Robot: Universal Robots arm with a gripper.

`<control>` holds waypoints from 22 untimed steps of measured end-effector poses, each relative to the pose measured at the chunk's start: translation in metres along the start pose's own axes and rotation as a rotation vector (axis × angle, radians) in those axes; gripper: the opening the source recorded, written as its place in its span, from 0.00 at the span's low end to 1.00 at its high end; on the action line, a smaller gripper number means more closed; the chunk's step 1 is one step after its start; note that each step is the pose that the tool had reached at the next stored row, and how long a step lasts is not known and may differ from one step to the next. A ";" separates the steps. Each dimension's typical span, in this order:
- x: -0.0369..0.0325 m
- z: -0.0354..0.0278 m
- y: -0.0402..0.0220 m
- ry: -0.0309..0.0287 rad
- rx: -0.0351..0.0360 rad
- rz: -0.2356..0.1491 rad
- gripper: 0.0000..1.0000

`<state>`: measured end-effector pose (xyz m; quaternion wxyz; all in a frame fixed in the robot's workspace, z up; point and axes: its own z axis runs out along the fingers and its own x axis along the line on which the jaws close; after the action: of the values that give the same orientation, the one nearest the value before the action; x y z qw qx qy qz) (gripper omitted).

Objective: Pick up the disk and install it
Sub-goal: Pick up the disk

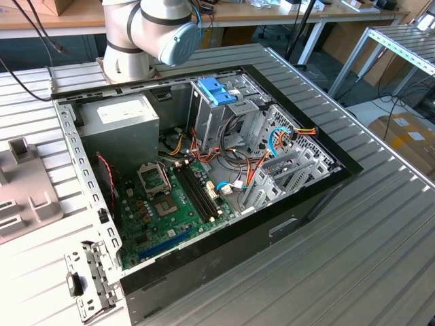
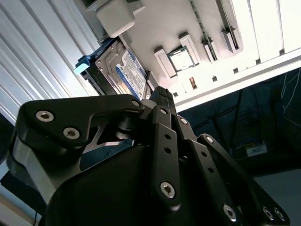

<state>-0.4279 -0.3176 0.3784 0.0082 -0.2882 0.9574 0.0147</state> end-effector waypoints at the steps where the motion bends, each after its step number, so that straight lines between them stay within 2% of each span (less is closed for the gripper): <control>1: 0.0000 0.0000 0.0000 0.0006 -0.0005 -0.023 0.11; 3: 0.0000 0.0001 0.0000 0.0015 -0.0015 -0.065 0.11; 22: 0.0000 0.0002 0.0000 0.0039 -0.0040 -0.168 0.11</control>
<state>-0.4278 -0.3176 0.3782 0.0070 -0.3676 0.9298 0.0153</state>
